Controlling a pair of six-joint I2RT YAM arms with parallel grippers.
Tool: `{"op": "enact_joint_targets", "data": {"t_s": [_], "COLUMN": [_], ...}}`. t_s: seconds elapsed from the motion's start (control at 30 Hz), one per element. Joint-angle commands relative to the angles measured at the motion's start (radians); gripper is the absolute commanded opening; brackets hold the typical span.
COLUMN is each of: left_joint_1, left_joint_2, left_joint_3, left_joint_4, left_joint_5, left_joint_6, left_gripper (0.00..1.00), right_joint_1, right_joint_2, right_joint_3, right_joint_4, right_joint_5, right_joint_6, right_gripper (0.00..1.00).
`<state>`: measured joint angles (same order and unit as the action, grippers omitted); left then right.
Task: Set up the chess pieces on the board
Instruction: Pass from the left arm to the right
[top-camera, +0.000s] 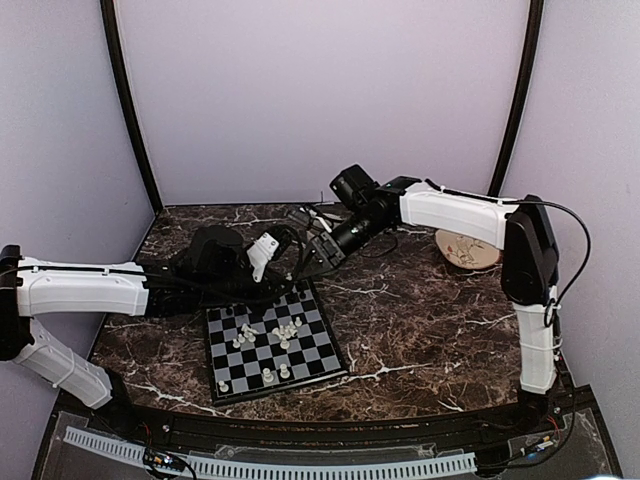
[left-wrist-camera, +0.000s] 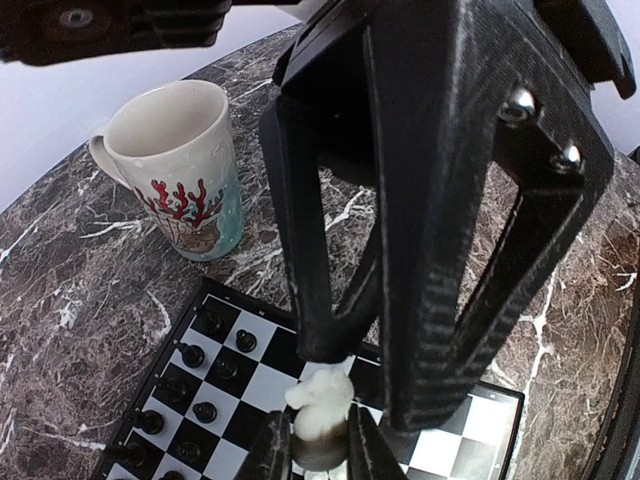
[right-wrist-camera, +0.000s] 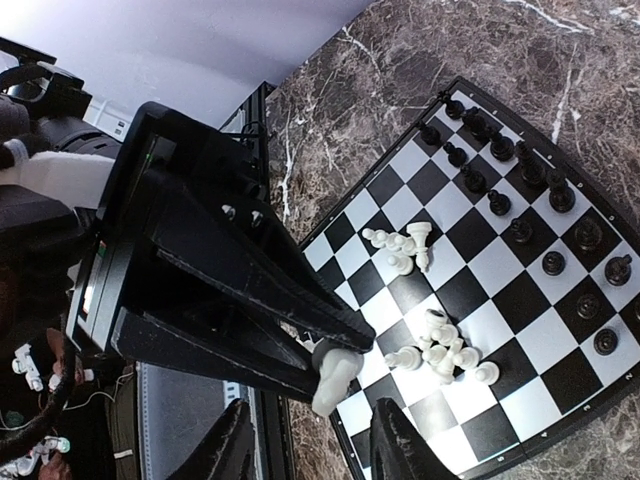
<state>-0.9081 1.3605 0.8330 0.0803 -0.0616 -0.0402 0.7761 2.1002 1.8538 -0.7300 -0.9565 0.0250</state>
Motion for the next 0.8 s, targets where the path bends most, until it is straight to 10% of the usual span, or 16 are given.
{"op": "enact_joint_targets", "data": {"t_s": [0.0, 0.77], "left_joint_1": [-0.005, -0.005], "left_joint_2": [-0.013, -0.014], "left_joint_3": [0.031, 0.035], "left_joint_4": [0.001, -0.014], "left_joint_5": [-0.004, -0.011], "left_joint_6": [0.019, 0.04], "left_gripper": [0.12, 0.13], "right_joint_1": [0.023, 0.004], "right_joint_2": [0.024, 0.045], "right_joint_3": [0.031, 0.048], "right_joint_4": [0.022, 0.083], "right_joint_5": [-0.031, -0.044], "right_joint_6": [0.027, 0.106], "right_gripper": [0.39, 0.32]}}
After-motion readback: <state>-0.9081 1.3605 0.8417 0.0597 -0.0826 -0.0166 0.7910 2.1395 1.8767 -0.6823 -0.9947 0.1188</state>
